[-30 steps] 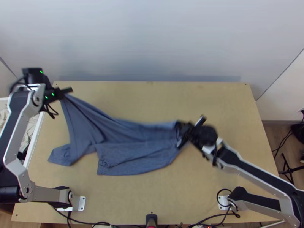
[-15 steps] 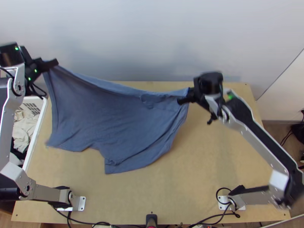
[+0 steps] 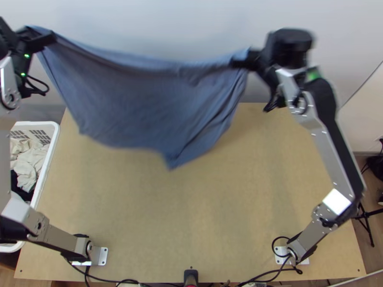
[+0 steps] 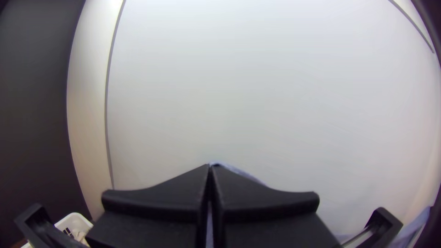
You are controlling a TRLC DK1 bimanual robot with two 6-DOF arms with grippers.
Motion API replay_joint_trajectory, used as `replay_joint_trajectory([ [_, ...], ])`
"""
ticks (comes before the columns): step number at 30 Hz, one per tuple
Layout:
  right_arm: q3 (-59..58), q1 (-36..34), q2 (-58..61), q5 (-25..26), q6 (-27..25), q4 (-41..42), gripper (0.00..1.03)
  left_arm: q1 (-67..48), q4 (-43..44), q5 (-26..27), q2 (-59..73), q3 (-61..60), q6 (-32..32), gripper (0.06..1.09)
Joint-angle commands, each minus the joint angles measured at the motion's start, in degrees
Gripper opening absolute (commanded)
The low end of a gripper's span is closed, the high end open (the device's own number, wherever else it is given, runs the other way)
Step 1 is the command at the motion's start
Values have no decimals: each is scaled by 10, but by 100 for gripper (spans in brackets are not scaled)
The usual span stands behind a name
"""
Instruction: Fold the t-shirt
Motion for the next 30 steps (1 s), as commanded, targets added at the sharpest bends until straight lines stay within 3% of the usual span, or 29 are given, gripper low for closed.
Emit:
replay_joint_trajectory([
  [1,21,-18,-82,28,-33,137,3,-2,40,-37,-71,-8,-10,9],
  [8,-40,-16,-260,35,-76,145,3,3,43,-39,-191,-49,-17,9],
  [19,-138,-17,-500,-12,-81,-9,3,-4,40,-14,-455,-269,-10,9],
  [25,-209,-25,-553,-12,-81,-24,3,-9,24,-6,-488,-305,-11,9],
  [30,-281,-25,-566,-12,-74,-25,3,-14,-48,9,-494,-331,-36,9],
])
